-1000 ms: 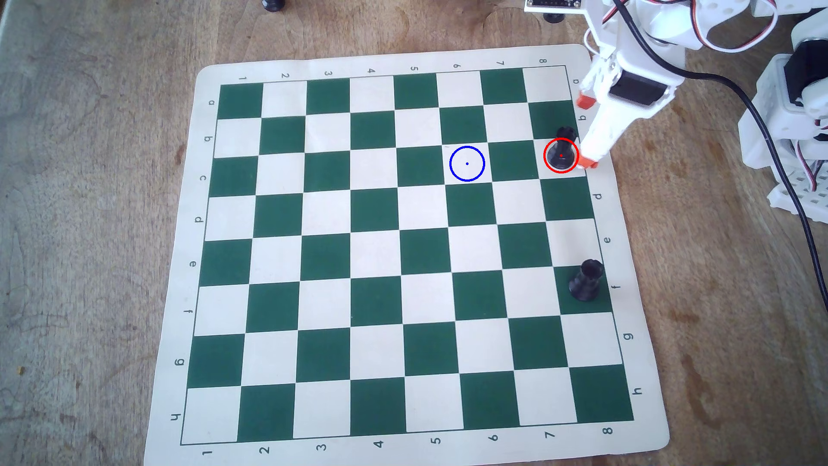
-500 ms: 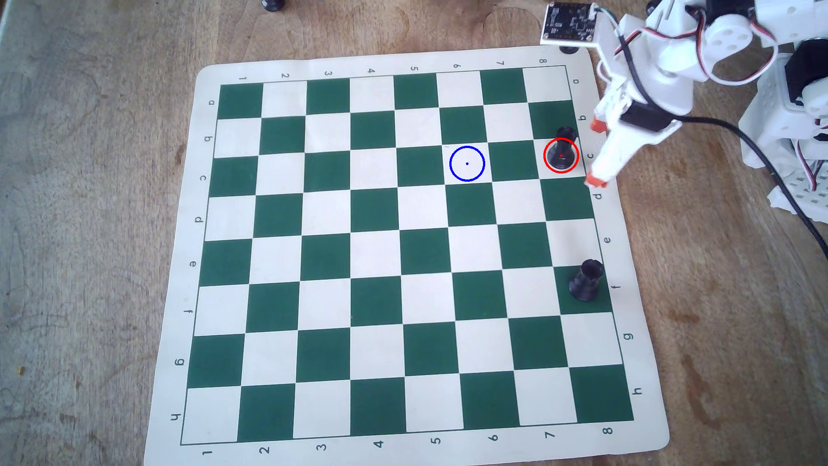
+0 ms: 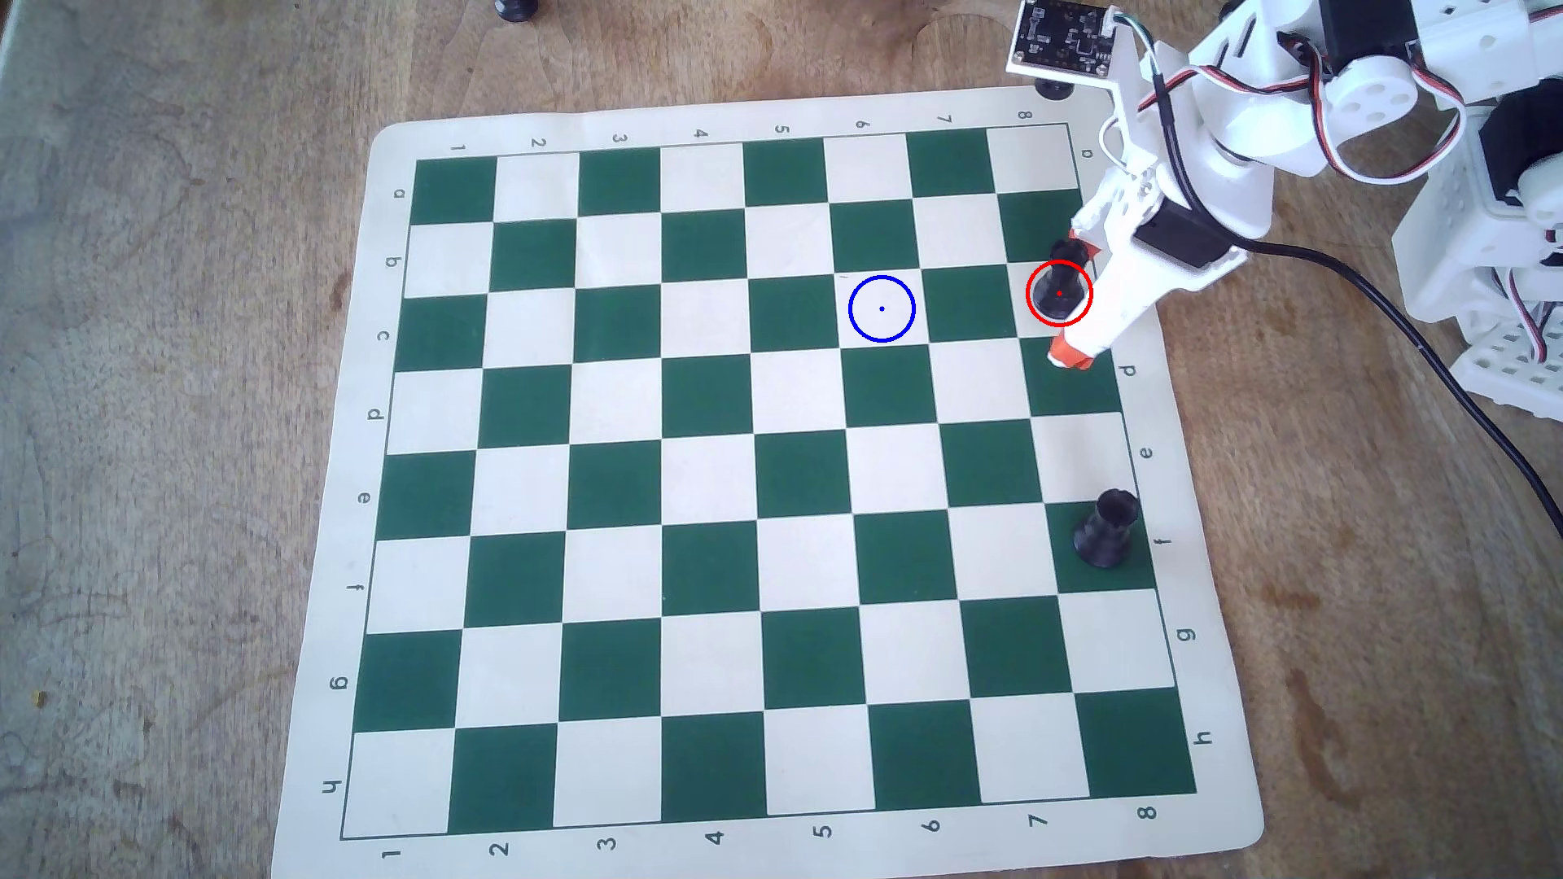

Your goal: Move the chess piece from red to blue

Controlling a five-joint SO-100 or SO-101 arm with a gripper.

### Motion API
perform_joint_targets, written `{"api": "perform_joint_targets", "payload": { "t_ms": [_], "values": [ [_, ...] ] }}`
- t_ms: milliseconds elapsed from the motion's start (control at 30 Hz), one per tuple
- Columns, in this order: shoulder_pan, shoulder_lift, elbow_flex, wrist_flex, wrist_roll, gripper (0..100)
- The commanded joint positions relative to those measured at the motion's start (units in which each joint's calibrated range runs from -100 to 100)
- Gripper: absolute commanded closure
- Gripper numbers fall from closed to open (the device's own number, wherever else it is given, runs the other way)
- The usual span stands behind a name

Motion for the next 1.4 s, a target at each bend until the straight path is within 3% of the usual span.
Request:
{"api": "perform_joint_targets", "payload": {
  "t_ms": [0,900,1167,1267,1367],
  "values": [
    [-0.18,-3.08,-4.08,-0.90,-0.44,74],
    [-0.41,-4.52,-3.26,-1.39,-0.83,81],
    [-0.88,-4.52,-3.26,-0.65,-0.20,89],
    [-1.19,-4.94,-3.26,-0.57,-0.24,100],
    [-1.27,-5.28,-3.26,-0.57,-0.39,100]
  ]
}}
